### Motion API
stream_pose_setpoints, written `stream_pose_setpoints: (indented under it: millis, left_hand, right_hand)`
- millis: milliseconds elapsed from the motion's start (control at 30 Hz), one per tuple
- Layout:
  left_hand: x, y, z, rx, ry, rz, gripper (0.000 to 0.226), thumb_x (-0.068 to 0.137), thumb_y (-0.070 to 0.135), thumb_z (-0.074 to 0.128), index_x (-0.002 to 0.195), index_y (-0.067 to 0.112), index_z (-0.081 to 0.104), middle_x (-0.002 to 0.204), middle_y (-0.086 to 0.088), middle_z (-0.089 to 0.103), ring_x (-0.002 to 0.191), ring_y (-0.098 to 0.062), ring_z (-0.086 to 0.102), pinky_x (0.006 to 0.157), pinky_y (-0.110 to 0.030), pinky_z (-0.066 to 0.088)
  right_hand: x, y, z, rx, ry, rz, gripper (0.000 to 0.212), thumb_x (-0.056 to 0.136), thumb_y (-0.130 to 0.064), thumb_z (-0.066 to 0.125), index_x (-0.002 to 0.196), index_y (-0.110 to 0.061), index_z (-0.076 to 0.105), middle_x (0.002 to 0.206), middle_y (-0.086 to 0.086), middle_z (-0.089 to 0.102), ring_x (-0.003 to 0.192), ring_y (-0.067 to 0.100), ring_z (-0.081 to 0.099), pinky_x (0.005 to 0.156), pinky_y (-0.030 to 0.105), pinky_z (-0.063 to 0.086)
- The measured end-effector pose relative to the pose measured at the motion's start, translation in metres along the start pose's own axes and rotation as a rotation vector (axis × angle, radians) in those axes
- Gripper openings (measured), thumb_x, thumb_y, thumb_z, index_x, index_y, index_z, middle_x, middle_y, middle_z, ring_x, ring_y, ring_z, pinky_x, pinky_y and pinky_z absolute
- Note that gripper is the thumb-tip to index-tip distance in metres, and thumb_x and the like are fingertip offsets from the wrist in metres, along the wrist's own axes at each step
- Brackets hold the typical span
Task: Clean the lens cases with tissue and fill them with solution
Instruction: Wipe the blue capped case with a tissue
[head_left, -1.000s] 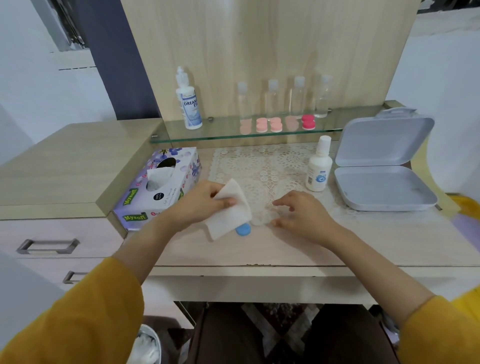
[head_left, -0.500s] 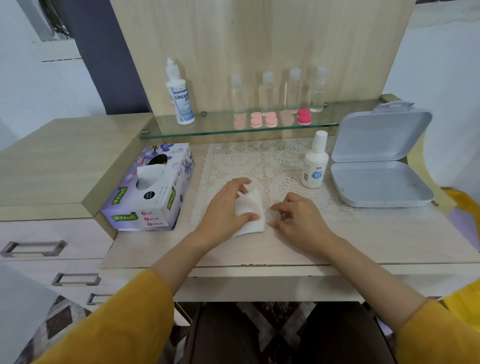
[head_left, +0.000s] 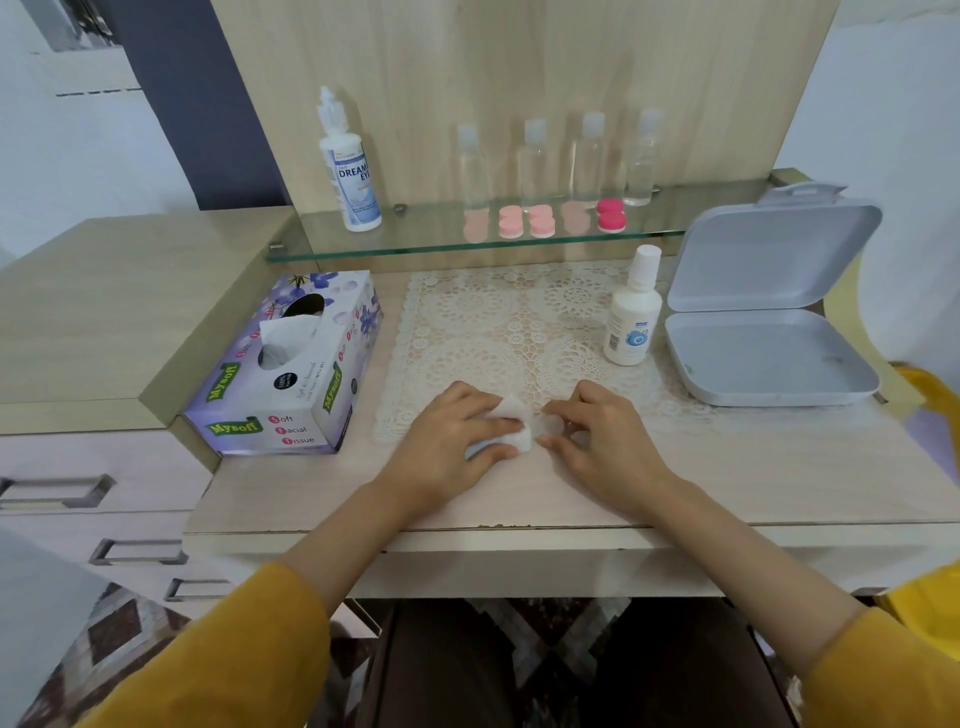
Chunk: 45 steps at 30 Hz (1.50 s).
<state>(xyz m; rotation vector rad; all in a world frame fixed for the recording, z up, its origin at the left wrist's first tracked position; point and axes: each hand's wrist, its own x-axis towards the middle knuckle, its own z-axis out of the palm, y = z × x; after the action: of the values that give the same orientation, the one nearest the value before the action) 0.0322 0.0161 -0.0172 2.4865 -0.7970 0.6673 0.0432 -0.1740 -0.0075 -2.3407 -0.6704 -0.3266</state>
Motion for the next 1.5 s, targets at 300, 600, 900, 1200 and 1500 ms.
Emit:
stream_pose_setpoints:
  millis: [300, 600, 900, 1200, 1500]
  left_hand:
    - [0.0031, -0.0031, 0.0034, -0.104, 0.040, -0.032, 0.019, 0.077, 0.026, 0.062, 0.077, 0.010, 0.072, 0.087, 0.005, 0.051, 0.079, -0.010, 0.042, 0.077, -0.006, 0.029]
    - [0.0017, -0.0058, 0.0053, -0.076, 0.042, 0.002, 0.022, 0.081, 0.024, 0.058, 0.085, 0.009, 0.074, 0.089, -0.002, 0.057, 0.082, -0.013, 0.044, 0.079, -0.005, 0.028]
    - [0.0003, -0.0027, 0.0057, -0.116, 0.024, -0.059, 0.023, 0.081, 0.025, 0.057, 0.082, 0.006, 0.070, 0.091, -0.001, 0.055, 0.083, -0.012, 0.045, 0.078, -0.009, 0.032]
    - [0.0002, 0.0000, 0.0029, -0.158, 0.043, -0.119, 0.021, 0.077, 0.027, 0.061, 0.078, 0.010, 0.074, 0.081, -0.006, 0.059, 0.076, -0.007, 0.046, 0.071, -0.007, 0.034]
    - [-0.0016, -0.0028, 0.0040, -0.096, 0.020, -0.063, 0.024, 0.082, 0.029, 0.056, 0.085, 0.012, 0.074, 0.098, -0.002, 0.053, 0.086, -0.009, 0.045, 0.078, -0.009, 0.033]
  right_hand:
    - [0.0001, 0.0014, 0.0032, 0.019, -0.011, -0.024, 0.020, 0.072, -0.008, 0.071, 0.091, -0.004, 0.071, 0.070, 0.006, 0.045, 0.064, 0.019, 0.044, 0.062, 0.027, 0.033]
    - [0.0003, 0.0025, 0.0036, 0.036, 0.007, -0.008, 0.015, 0.074, -0.009, 0.072, 0.089, -0.004, 0.071, 0.069, 0.004, 0.043, 0.063, 0.016, 0.040, 0.061, 0.014, 0.027]
    - [0.0000, 0.0021, 0.0046, 0.064, 0.019, -0.013, 0.018, 0.072, -0.007, 0.071, 0.090, -0.006, 0.072, 0.069, 0.005, 0.044, 0.061, 0.016, 0.041, 0.059, 0.015, 0.029]
    - [0.0005, 0.0002, 0.0045, 0.068, 0.014, -0.012, 0.021, 0.072, -0.006, 0.072, 0.093, -0.005, 0.072, 0.070, 0.004, 0.044, 0.062, 0.015, 0.042, 0.060, 0.015, 0.031]
    - [0.0017, -0.0002, 0.0039, 0.096, 0.027, 0.014, 0.021, 0.073, -0.005, 0.072, 0.094, -0.007, 0.072, 0.068, -0.008, 0.036, 0.062, 0.001, 0.038, 0.060, 0.012, 0.029]
